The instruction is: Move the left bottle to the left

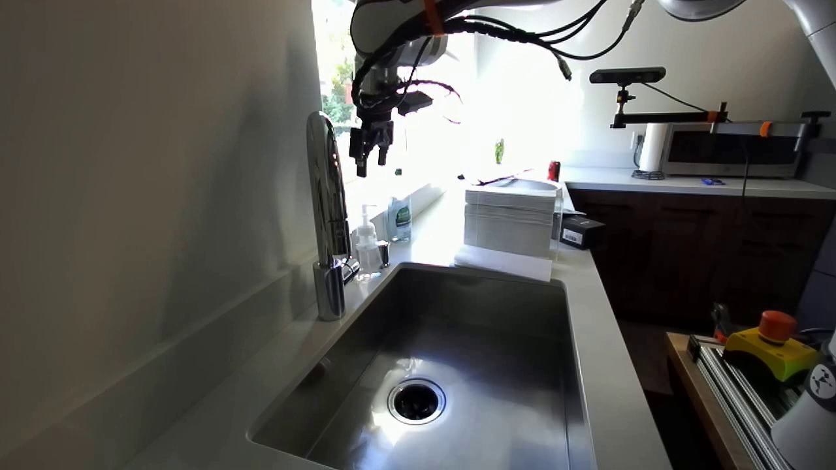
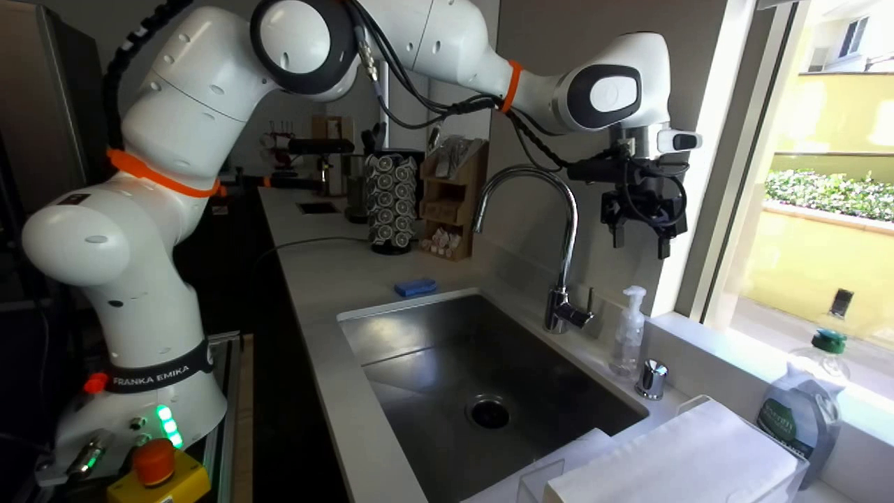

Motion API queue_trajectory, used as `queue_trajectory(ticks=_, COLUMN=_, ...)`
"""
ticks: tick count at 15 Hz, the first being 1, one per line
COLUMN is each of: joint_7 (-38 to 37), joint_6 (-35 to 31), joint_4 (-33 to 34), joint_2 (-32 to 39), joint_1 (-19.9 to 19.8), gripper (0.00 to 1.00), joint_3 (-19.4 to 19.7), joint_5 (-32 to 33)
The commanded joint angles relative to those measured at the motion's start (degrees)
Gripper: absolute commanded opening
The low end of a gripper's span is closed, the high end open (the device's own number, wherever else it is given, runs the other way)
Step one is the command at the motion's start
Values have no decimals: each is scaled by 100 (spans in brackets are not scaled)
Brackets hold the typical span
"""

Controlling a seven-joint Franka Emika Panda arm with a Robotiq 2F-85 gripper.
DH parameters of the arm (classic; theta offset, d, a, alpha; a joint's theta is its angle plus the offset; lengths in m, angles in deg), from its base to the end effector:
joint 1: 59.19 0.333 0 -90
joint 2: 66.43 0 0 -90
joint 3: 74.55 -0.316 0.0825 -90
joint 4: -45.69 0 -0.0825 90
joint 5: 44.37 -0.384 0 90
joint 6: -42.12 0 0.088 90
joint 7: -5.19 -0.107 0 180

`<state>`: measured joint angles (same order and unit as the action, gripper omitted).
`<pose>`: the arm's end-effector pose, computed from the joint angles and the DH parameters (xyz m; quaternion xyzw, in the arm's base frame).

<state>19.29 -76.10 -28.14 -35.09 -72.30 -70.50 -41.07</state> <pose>0.7066 -0.2087 0.4557 0.9924 -0.0087 0.0980 0.0735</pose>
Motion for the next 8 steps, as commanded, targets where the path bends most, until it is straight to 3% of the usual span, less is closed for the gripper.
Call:
queue_trajectory(ticks=1, joint_7=294, joint_6=-452, joint_4=-1221, joint_2=-828, joint_1=-77, gripper=100, joint_3=-39, joint_5=-157)
queue_trajectory(ticks=6, joint_7=563, joint_6=-896, joint_4=-2219, joint_2=-1504, joint_1=-127, gripper=100, joint_3=5, joint_5=-316)
queue_trajectory(ticks=7, joint_7=402, joint_6=-560, joint_4=-1468, joint_2=-1030, joint_1=-49, gripper=100, joint_3=69, joint_5=-191)
queue_trajectory(ticks=8, joint_7=438, joint_6=-639, joint_4=-1656, joint_2=-1151, joint_1=-56, gripper=100, joint_3=76, joint_5=-212)
